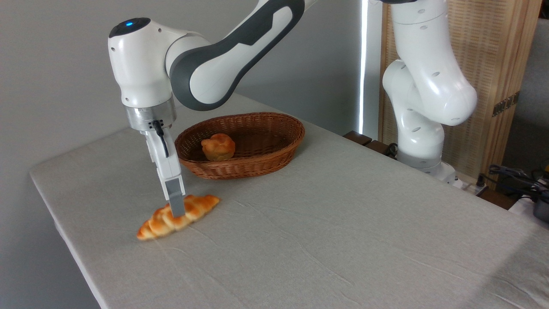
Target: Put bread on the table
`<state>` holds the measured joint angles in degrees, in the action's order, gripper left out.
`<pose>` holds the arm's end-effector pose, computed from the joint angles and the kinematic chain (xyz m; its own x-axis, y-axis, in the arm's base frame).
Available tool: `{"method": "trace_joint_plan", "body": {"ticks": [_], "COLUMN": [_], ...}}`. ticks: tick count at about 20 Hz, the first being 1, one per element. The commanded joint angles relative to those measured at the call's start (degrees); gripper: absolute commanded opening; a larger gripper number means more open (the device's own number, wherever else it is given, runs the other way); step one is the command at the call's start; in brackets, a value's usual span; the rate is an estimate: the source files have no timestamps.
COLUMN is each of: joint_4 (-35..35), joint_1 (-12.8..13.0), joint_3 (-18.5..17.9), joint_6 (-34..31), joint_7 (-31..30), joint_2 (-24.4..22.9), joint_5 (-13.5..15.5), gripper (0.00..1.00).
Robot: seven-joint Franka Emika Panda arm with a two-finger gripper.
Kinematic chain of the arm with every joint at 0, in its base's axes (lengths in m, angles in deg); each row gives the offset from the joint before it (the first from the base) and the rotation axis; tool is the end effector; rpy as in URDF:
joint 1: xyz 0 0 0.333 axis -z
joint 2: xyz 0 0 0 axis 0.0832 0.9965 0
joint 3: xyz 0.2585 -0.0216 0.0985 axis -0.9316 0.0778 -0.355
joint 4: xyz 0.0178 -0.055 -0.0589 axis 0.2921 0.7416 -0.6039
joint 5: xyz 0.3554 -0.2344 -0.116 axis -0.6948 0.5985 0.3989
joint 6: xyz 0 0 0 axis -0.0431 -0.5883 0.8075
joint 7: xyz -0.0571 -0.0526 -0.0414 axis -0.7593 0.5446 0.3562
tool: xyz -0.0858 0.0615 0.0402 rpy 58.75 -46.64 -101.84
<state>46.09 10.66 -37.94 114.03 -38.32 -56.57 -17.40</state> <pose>0.6325 -0.2043 0.3698 0.5095 -0.8554 0.0929 -0.8588 -0.5123 -0.0074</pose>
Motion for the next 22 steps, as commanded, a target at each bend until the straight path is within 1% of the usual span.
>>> {"method": "trace_joint_plan", "body": {"ticks": [1,4,6,7,8,9,10,11,13,16,20,22], "joint_4": [-0.7,-0.9,-1.3,-1.6,-3.3,-5.6,-8.3,-10.6,-12.0,-12.1,-12.3,-13.4], "joint_1": [0.0,-0.9,-4.6,-5.7,-7.0,-8.8,-10.8,-12.0,-12.2,-12.3,-12.4,-12.4], "joint_3": [-0.3,-0.8,0.1,0.1,0.1,0.3,1.4,2.0,2.2,2.3,1.6,1.0], "joint_6": [-0.3,-1.0,-5.0,-7.6,-10.6,-15.2,-19.8,-23.3,-27.1,-27.6,-27.6,-27.6], "joint_7": [-0.3,-0.6,-0.7,-1.0,-1.1,-1.0,-1.0,-1.1,-1.7,-2.2,-2.1,-1.8], "joint_2": [-0.7,-3.7,-6.5,-8.0,-9.0,-9.8,-10.1,-10.1,-10.2,-10.4,-10.6,-10.6], "joint_5": [-1.1,-1.1,-0.8,-0.6,-0.5,-0.3,0.0,0.4,-0.6,-4.5,-4.6,-4.6], "gripper": [1.0,1.0,1.0,1.0,1.0,1.0,1.0,1.0,1.0,1.0,1.0,1.0]}}
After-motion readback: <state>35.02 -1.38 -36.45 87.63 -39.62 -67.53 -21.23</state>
